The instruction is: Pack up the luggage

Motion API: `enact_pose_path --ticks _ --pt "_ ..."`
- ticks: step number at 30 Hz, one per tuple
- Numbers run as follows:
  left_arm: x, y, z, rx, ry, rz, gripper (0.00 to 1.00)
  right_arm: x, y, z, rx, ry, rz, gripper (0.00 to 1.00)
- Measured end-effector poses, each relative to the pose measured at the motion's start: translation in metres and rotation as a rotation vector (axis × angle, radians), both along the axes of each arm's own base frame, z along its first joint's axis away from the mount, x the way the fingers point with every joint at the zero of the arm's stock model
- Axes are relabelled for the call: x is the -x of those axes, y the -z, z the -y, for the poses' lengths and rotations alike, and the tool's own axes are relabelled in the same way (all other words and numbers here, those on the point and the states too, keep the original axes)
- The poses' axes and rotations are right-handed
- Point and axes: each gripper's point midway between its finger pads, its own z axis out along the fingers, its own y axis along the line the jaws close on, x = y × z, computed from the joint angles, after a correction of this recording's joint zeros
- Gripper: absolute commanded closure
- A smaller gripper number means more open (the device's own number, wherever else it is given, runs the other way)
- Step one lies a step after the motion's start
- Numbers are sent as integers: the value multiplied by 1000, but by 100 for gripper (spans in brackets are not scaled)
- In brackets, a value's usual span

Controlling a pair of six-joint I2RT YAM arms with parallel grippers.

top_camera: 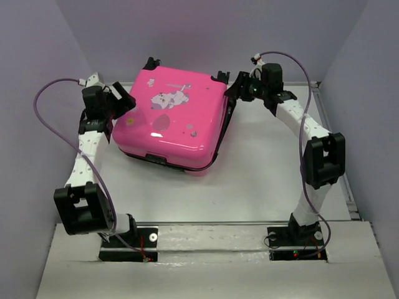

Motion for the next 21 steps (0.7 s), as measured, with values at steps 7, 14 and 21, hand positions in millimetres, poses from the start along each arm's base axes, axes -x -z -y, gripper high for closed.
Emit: enact_pose_path --ticks 7,14,21 --pt "29 -181 41 -65 39 373 1 29 -26 20 5 31 31 49" --pt "162 -170 178 72 478 484 1 147 -21 23 -27 -78 106 93" --pt "197 42 166 8 401 1 1 226 58 -13 -7 -278 -8 81"
